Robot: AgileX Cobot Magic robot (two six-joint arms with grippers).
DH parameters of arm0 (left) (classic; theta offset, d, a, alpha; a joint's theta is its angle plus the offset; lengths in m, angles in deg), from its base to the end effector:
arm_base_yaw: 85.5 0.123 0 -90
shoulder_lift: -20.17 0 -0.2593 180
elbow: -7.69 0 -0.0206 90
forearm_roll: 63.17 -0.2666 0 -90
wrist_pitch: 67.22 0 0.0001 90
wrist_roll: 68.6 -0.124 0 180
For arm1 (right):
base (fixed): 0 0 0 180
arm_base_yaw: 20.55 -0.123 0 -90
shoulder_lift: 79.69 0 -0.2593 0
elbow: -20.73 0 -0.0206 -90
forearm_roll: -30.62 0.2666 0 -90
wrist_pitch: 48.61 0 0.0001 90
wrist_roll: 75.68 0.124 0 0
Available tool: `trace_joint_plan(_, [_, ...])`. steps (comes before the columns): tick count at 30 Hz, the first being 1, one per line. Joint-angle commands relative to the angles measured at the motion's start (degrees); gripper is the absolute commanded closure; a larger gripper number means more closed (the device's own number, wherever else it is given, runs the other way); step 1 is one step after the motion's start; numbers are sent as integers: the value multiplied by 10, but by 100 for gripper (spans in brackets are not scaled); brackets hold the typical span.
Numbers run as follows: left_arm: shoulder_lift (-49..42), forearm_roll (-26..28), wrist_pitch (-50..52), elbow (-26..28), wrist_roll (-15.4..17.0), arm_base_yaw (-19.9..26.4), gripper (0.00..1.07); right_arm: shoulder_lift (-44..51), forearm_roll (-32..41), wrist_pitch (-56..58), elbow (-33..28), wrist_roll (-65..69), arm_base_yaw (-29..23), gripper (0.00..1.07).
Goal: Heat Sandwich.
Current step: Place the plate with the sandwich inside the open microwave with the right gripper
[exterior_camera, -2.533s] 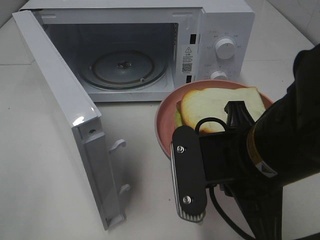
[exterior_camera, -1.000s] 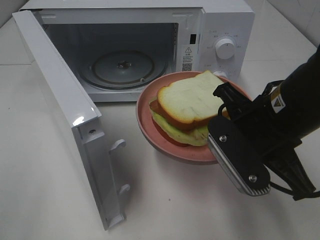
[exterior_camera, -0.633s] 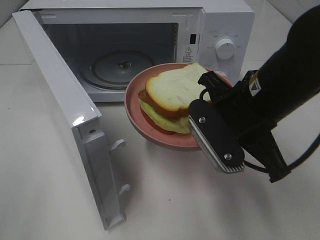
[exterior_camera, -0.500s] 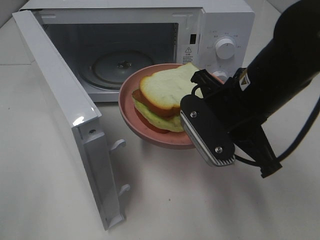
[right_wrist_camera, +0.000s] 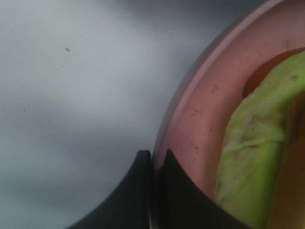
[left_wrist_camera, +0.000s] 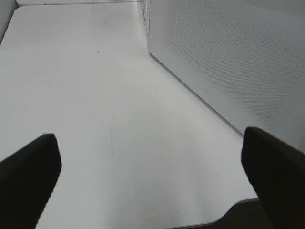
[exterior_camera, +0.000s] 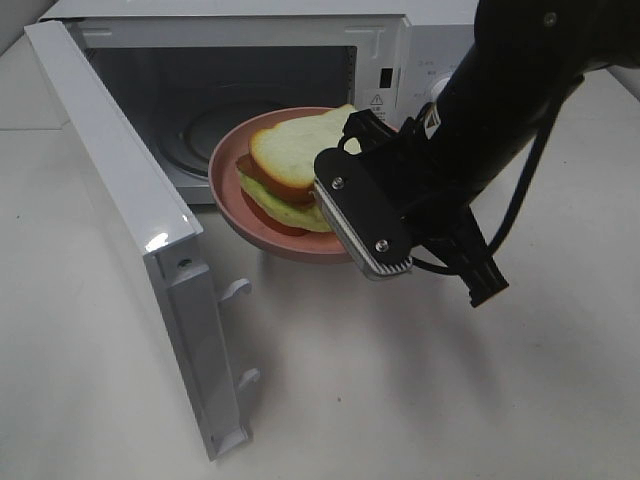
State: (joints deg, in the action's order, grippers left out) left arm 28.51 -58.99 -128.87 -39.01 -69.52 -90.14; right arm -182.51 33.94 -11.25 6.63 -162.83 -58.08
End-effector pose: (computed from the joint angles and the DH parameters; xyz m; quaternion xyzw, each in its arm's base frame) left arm 0.0599 -0.0128 0.2747 0.0434 0.8496 -0.0534 0.5230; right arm 0.2815 0.2218 0.1619 -0.8545 0.4688 -0.0731 0.2113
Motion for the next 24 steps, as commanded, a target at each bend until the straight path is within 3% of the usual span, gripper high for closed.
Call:
trace_joint_plan(1, [-10, 1, 2, -1, 2, -4, 9, -13, 4, 2, 27, -10, 1, 107])
trace_joint_plan(24, [-10, 1, 2, -1, 2, -4, 9, -102, 9, 15, 135, -10, -19, 107])
